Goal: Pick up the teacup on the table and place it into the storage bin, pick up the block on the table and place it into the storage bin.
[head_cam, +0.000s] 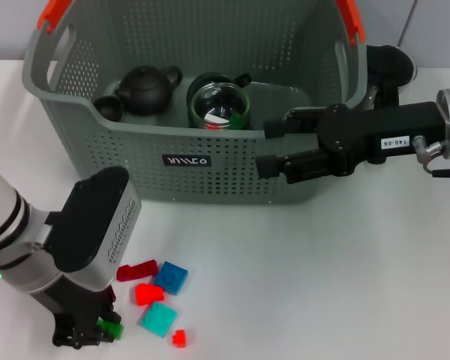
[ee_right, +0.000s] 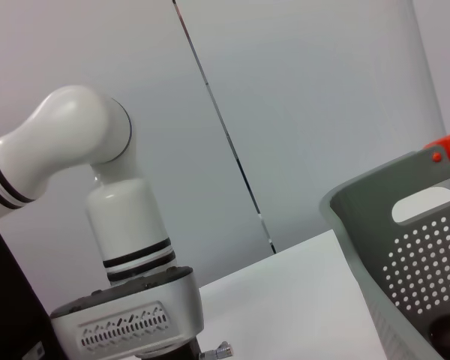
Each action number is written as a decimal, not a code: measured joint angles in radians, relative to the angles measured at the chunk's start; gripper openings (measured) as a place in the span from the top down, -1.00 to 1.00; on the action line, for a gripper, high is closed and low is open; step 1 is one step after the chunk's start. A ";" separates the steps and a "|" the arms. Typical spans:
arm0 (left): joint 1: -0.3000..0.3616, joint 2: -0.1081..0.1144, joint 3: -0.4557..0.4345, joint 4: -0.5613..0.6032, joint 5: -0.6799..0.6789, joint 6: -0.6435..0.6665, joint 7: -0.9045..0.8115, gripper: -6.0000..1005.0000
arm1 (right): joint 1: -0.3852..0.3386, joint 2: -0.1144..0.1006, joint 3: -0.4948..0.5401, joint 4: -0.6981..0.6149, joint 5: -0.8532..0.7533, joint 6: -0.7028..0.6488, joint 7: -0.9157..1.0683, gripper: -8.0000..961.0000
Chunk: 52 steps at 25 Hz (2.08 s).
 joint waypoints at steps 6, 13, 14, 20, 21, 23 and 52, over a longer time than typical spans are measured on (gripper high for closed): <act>-0.025 -0.002 -0.038 -0.005 -0.006 0.044 0.000 0.62 | -0.004 -0.002 0.004 0.000 0.000 -0.003 -0.003 -0.97; -0.082 0.000 -0.199 -0.007 -0.068 0.148 0.021 0.61 | -0.007 -0.003 0.006 0.000 0.000 -0.011 -0.007 -0.97; -0.101 0.001 -0.256 -0.005 -0.090 0.177 0.030 0.60 | -0.007 -0.003 0.006 0.000 0.000 -0.013 -0.007 -0.97; -0.211 0.006 -0.548 0.003 -0.246 0.267 0.023 0.59 | -0.011 -0.022 0.006 -0.001 -0.001 -0.038 -0.010 -0.97; -0.225 0.009 -0.581 0.005 -0.277 0.269 0.008 0.59 | -0.011 -0.027 0.006 -0.001 -0.003 -0.044 -0.010 -0.97; -0.259 0.021 -0.643 0.013 -0.357 0.264 -0.041 0.59 | -0.012 -0.038 0.004 -0.001 -0.006 -0.055 -0.007 -0.97; -0.525 0.161 -0.579 0.482 -0.253 -0.569 -0.643 0.40 | 0.003 -0.085 -0.072 -0.011 -0.011 -0.125 -0.034 -0.97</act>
